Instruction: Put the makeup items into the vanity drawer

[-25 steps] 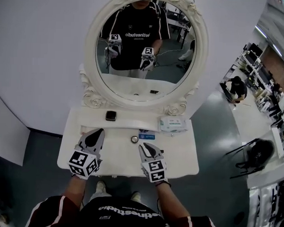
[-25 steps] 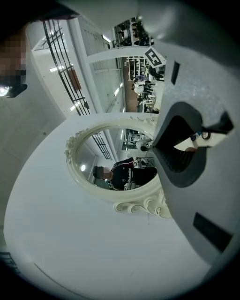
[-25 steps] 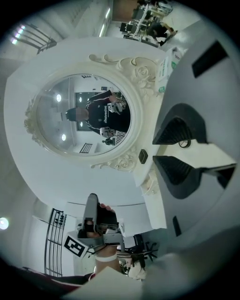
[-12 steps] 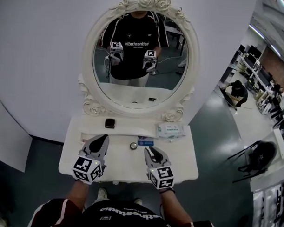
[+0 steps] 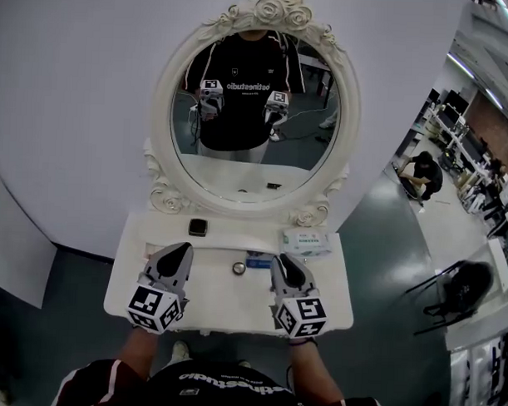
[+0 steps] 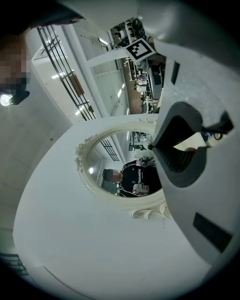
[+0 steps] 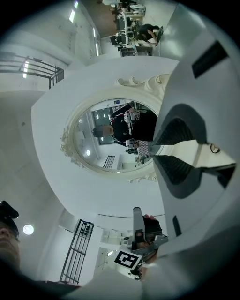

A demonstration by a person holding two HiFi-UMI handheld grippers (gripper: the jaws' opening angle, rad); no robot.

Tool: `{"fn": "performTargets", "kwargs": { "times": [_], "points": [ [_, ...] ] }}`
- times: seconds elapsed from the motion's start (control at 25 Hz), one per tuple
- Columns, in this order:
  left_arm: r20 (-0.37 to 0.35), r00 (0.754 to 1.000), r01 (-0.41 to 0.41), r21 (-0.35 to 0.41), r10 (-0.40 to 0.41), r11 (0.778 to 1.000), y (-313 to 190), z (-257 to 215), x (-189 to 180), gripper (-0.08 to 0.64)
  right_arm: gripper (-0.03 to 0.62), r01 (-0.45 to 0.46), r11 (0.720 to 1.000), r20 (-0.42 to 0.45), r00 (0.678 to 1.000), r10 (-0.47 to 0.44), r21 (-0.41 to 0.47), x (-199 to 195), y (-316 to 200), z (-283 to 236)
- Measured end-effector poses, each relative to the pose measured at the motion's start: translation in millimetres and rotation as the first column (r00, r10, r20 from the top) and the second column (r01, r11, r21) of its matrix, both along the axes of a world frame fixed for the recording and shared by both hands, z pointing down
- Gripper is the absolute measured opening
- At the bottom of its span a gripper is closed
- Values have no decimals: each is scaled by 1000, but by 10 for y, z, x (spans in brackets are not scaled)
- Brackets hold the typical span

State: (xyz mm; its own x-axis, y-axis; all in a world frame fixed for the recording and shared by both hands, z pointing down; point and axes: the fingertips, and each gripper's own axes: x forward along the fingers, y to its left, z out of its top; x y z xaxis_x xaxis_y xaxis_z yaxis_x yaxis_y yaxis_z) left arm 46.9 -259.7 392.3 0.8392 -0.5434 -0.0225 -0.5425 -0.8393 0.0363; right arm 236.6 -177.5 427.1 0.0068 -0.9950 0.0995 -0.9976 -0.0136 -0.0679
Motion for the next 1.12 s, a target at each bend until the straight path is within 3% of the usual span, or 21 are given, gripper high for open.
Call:
{"fn": "performTargets", "kwargs": {
  "times": [0.56,1.12],
  "points": [
    [-7,1000,20,29,-20,999,-55,-51,-66,3,4,-47,998,-7,999,48,46,4,-38,-192],
    [-10,1000,22,36,-22,999,-66,-77,-93,3,0,-76,995,-38,996,78,57,4,-77,-228]
  ]
}}
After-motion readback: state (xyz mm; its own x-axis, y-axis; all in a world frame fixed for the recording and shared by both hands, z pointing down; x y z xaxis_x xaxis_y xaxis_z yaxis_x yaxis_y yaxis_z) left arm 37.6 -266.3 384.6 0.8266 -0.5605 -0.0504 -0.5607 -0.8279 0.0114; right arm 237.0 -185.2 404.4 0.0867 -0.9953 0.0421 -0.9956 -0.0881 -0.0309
